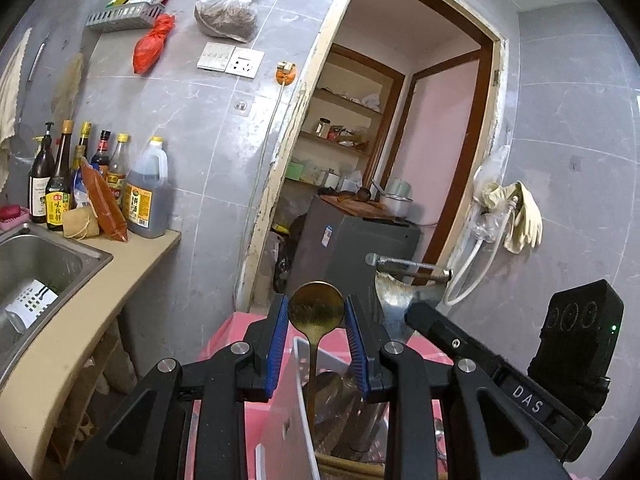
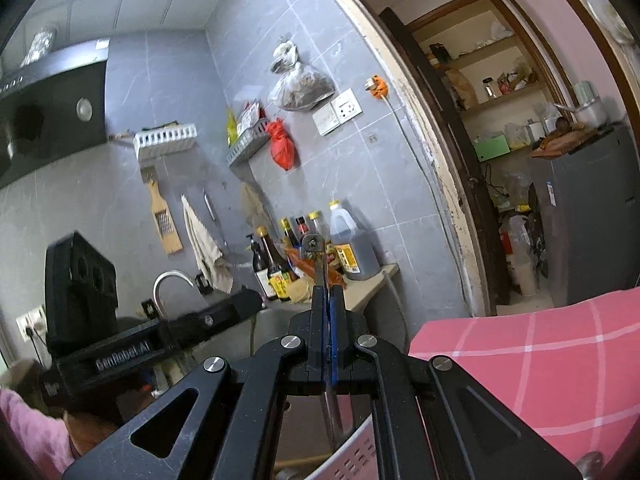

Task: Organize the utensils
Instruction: 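Carry gold spoon and peeler over the white caddy and release them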

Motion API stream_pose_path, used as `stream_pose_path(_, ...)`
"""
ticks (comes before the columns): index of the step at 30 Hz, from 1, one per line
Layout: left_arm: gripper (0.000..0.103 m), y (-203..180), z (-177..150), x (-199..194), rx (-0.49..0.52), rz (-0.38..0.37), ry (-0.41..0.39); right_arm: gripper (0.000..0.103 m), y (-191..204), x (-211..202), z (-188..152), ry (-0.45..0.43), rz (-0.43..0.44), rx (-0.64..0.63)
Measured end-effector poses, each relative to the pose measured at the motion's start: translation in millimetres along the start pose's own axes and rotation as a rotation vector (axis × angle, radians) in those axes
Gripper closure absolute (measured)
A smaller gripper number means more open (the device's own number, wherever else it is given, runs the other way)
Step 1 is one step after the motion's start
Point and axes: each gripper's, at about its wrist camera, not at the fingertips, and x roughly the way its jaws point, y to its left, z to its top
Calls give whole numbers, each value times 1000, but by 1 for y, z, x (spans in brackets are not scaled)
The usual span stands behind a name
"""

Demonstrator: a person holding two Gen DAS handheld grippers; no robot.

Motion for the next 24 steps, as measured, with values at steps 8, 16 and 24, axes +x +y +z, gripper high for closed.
stream_pose_path(8, 76, -3, 4, -11, 22, -18, 16, 100, 5, -10, 0, 44, -19, -26)
stream_pose_path(16, 76, -13, -2, -30, 93, -3, -41, 100, 10, -16, -2, 72, -37, -49)
stream_pose_path(24, 76, -9, -11, -51, 70, 9, -40, 100, 13, -20, -6, 78, -42, -49)
